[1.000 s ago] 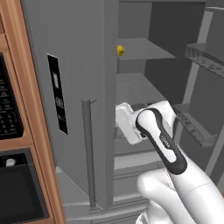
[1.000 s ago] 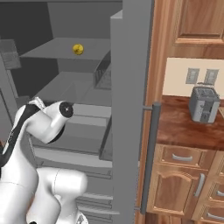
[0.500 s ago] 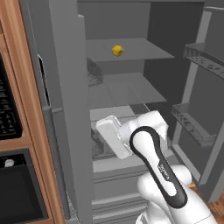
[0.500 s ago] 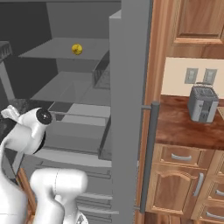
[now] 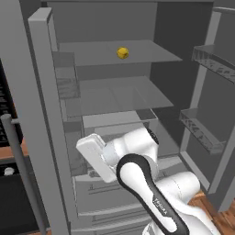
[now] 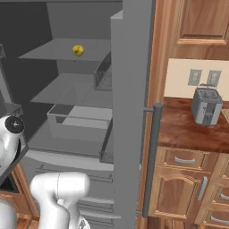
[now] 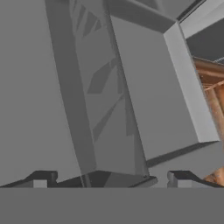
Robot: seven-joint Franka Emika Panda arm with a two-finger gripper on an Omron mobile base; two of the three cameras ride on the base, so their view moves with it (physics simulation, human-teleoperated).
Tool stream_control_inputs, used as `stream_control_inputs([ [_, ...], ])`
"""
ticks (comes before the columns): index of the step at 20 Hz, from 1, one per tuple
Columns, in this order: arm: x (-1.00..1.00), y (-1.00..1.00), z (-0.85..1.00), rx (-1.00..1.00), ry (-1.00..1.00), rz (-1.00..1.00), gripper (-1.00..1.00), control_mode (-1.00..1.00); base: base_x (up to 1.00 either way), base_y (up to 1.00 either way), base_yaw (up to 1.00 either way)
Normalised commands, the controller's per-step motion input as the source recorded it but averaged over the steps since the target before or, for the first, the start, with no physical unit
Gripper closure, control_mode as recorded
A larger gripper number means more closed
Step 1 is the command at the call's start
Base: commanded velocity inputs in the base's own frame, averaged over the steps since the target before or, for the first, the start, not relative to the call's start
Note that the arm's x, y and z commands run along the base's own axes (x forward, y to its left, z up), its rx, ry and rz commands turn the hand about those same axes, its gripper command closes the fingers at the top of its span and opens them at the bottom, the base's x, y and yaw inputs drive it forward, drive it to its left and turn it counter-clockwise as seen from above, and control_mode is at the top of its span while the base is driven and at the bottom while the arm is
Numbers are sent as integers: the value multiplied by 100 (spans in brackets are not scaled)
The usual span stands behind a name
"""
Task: Retrieve a lemon from the fridge and place it on the cutting board with the fish.
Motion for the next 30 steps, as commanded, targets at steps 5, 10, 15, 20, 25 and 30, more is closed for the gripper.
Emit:
stream_control_inputs([
  [5, -36, 47, 0, -1, 0, -5, -100, -100, 0, 0, 0],
  [10, -30, 6, 0, -3, 0, -5, -100, -100, 0, 0, 0],
  [15, -5, -34, 7, -5, 5, -6, -100, -100, 0, 0, 0],
  [20, 0, -42, 27, -3, 11, -7, -100, -100, 0, 0, 0],
  [25, -8, -3, 41, 2, 2, -1, -100, -100, 0, 0, 0],
  [30, -11, -10, 38, -2, 1, 0, -100, -100, 0, 0, 0],
])
